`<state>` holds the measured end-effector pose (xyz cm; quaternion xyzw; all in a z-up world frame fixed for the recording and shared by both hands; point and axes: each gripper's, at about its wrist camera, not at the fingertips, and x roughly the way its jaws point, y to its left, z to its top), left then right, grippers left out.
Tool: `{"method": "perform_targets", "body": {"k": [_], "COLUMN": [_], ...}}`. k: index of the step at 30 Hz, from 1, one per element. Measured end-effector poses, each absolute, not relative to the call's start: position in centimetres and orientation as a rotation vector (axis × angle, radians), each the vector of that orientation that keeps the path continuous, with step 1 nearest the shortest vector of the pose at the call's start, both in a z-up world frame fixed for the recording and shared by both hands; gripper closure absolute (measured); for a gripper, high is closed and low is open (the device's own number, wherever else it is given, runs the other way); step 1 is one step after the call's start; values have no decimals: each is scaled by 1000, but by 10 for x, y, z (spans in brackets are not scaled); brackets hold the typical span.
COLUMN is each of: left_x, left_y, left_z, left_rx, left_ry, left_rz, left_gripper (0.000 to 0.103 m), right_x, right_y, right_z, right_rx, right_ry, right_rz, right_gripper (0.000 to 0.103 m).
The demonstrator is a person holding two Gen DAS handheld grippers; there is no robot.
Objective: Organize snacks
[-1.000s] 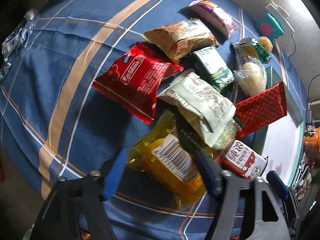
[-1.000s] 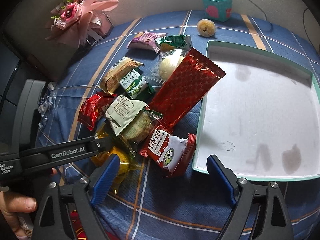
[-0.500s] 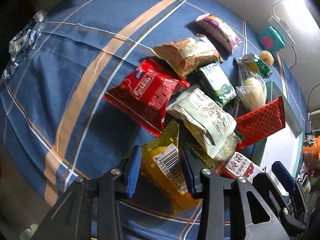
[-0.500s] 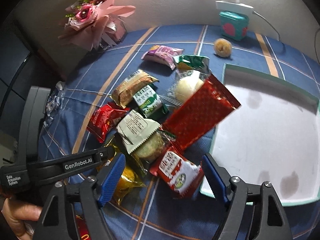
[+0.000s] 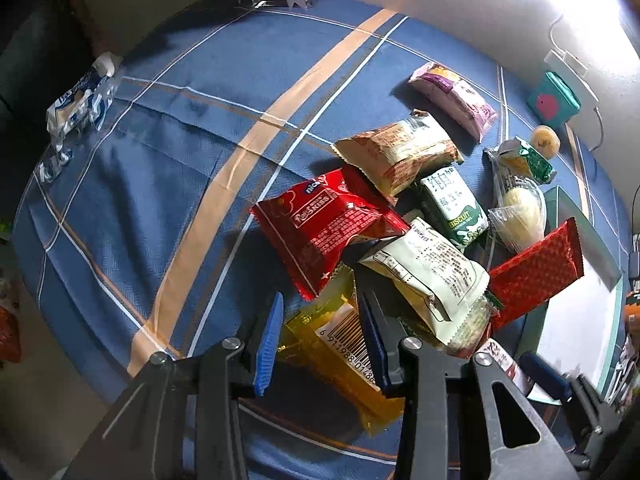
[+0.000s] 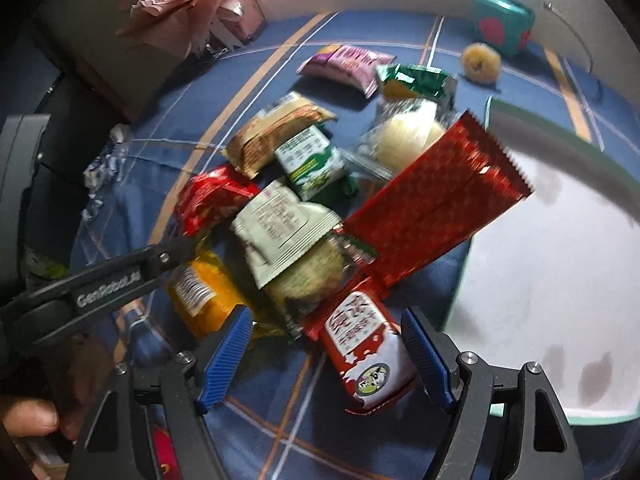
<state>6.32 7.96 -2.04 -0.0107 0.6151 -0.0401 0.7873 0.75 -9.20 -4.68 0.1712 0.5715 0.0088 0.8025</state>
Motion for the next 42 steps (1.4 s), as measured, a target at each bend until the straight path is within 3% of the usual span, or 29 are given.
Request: {"method": "perform_targets", "body": {"k": [4,9,26,32,42], "left_x": [62,53,35,40,42], "left_y": [87,96,74,74,83], "left_z": [-32,-39,-59,-45,-21], "left_rx": [-68,-107,-156,-150,-173], "left_ry": [1353,1376,1482,1415,1288], "left_rz": [-90,-92,-180,-194,-163], "left_gripper": [42,35,36,58,58], "right_x": [1,-9,-15,-13,-17], "right_y": [-88,-84,-71,-74,-84], "right_z": [-53,-55,-76,-76,-75], "right_rx": [392,380,242,252,289], "right_ry": [1253,1266,1354,1351,1348], "right_rz": [28,16,-85,-97,-107], "right_gripper": [24,24,40,44,46]}}
